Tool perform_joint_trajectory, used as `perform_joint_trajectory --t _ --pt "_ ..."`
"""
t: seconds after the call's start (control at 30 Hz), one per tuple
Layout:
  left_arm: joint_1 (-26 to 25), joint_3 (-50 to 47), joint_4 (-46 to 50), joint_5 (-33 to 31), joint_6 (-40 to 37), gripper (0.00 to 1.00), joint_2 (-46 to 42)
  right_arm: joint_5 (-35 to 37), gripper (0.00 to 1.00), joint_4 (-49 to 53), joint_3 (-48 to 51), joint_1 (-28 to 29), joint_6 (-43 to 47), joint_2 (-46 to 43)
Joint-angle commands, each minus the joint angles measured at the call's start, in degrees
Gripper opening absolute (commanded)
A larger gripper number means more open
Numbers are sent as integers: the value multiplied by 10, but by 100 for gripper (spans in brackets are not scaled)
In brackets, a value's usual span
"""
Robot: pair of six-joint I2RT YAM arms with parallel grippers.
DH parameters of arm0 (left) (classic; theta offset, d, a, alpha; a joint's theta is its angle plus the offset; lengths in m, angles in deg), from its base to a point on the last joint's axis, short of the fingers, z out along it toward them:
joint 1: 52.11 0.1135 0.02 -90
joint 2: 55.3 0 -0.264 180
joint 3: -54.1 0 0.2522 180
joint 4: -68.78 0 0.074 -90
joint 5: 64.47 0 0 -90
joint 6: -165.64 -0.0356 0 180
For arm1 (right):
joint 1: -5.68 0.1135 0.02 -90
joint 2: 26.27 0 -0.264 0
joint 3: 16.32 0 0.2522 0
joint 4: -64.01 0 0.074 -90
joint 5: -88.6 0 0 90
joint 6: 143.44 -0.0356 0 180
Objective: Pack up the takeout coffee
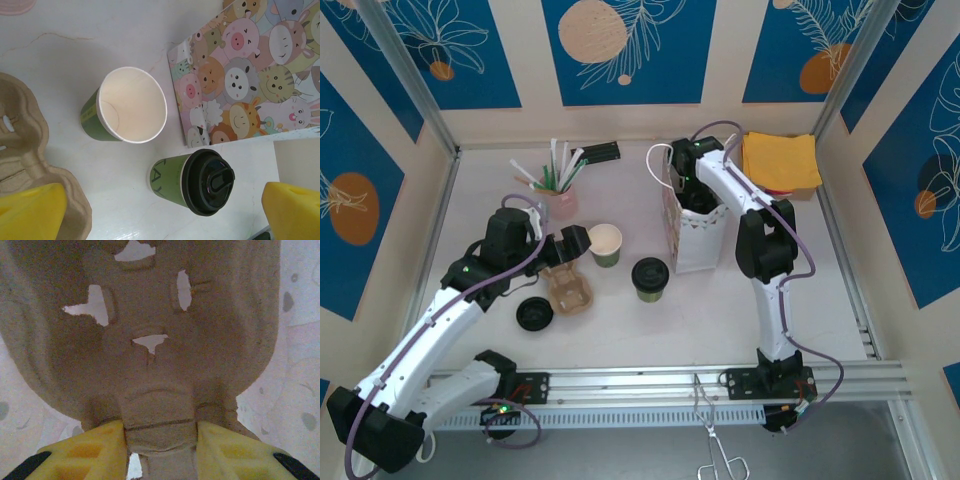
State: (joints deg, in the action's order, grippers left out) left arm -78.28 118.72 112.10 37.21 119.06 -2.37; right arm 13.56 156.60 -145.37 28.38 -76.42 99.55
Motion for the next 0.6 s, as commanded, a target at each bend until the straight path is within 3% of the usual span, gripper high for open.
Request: perform_joint_trajectory --t 0.0,0.57 --pt "-5 -8 6 -8 -3 100 -9 -18 37 13 24 4 0 -8" --pt "-4 -6 8 -8 -2 100 -12 -22 41 -15 69 10 -6 -15"
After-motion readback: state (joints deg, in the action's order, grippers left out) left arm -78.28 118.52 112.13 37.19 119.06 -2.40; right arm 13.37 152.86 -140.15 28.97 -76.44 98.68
